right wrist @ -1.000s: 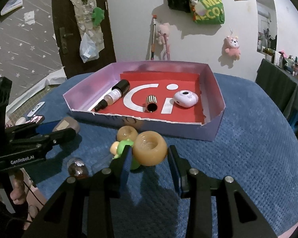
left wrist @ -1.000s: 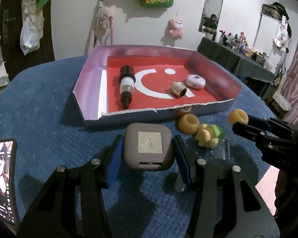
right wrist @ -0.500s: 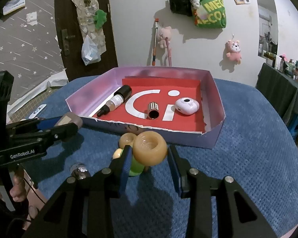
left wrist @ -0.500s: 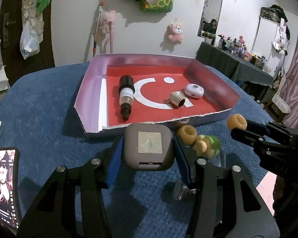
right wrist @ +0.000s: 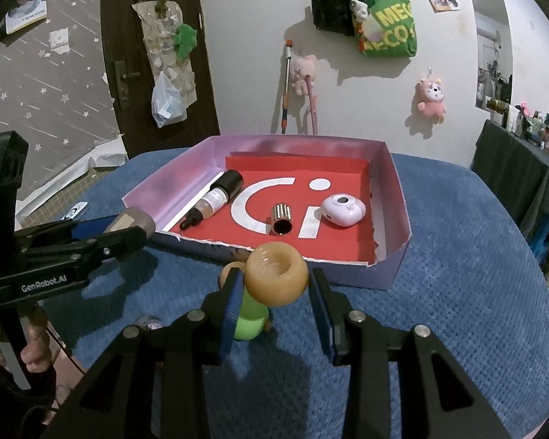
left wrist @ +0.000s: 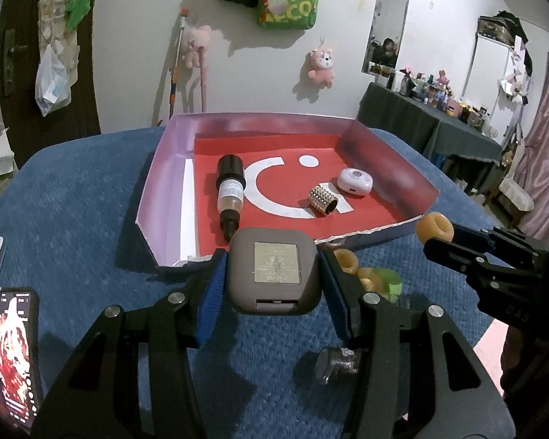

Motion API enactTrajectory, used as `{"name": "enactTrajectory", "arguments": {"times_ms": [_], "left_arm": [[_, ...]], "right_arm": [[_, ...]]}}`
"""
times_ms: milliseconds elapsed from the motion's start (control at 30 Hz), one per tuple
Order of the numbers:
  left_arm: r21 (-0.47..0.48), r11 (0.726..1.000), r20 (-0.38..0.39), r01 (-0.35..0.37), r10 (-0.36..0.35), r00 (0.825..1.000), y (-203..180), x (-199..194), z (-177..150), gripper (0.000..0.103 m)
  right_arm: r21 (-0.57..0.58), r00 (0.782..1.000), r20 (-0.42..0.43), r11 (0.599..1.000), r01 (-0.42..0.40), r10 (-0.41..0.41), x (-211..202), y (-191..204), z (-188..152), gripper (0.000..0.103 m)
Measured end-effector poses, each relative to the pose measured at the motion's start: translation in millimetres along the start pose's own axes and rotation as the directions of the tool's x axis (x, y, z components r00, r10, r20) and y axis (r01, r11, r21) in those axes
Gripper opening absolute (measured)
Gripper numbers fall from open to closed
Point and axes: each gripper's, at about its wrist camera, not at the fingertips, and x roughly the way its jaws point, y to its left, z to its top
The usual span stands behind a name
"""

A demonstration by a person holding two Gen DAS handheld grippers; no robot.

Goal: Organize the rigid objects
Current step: 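Lift and carry the grey case and amber ring over the red box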

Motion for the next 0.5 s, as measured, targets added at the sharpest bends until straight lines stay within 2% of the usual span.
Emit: {"name": "enactTrajectory", "arguments": {"times_ms": [500], "left_arm": [[0.011,1.0,0.006,0.005,-0.005,1.0,-3.3,4.8,14.6,0.048]], "right_arm": [[-0.002,1.0,0.008,1.0,-0.015,0.015,0.0,-2.3,14.4,0.04]]}}
